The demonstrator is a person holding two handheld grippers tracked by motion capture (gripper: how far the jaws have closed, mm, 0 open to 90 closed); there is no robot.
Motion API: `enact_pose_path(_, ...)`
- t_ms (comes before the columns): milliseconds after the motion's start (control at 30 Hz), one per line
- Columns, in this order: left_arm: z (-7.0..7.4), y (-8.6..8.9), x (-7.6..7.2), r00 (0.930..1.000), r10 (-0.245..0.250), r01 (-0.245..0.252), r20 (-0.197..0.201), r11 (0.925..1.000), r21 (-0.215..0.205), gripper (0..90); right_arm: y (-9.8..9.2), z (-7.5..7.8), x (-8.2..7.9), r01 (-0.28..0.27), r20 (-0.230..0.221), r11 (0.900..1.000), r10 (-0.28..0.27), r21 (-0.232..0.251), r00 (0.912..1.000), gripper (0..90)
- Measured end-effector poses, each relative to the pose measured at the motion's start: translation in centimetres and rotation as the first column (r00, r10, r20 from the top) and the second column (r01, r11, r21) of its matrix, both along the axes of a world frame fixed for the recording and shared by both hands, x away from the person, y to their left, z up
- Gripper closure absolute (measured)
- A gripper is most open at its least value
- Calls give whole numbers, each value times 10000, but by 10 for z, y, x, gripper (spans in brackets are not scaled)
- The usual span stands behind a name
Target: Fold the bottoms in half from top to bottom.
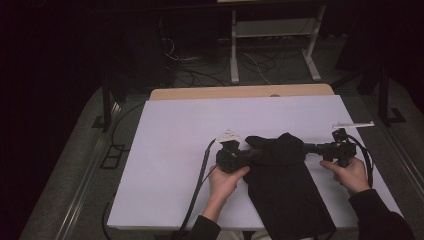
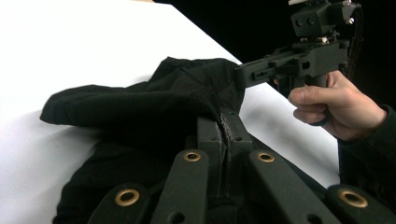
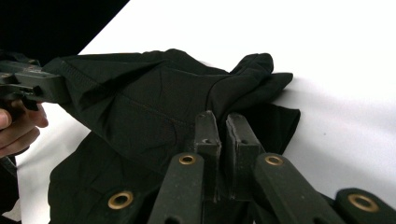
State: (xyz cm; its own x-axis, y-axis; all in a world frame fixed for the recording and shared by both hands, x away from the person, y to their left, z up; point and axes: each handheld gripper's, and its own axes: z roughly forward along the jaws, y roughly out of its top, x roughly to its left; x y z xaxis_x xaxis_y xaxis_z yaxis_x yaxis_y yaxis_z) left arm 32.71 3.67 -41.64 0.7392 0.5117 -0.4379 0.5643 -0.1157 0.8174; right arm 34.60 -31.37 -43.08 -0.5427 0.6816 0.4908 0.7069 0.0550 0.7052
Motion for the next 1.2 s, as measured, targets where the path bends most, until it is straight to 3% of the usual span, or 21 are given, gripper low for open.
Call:
enact_pose_path(233, -8, -3, -13, 9996, -273, 273, 15, 9995, 164, 870, -1, -3, -3, -177, -255, 9998, 174, -116, 9995, 835)
enact_pose_path(467, -20, 0, -24, 9990, -304, 296, -330, 9993, -231, 870, -4, -5, -9, -330, -467, 9994, 325, -104, 9984, 834)
enact_pose_path(867, -39, 4, -27, 9922, -254, 308, -1217, 9986, 427, 872, -5, -12, -15, -797, -910, 9963, 763, -337, 9929, 829)
enact_pose_path(1200, -49, 6, -31, 9878, -189, 259, -1544, 9987, 435, 872, -7, -17, -22, -1019, -1306, 9938, 954, -441, 9868, 819)
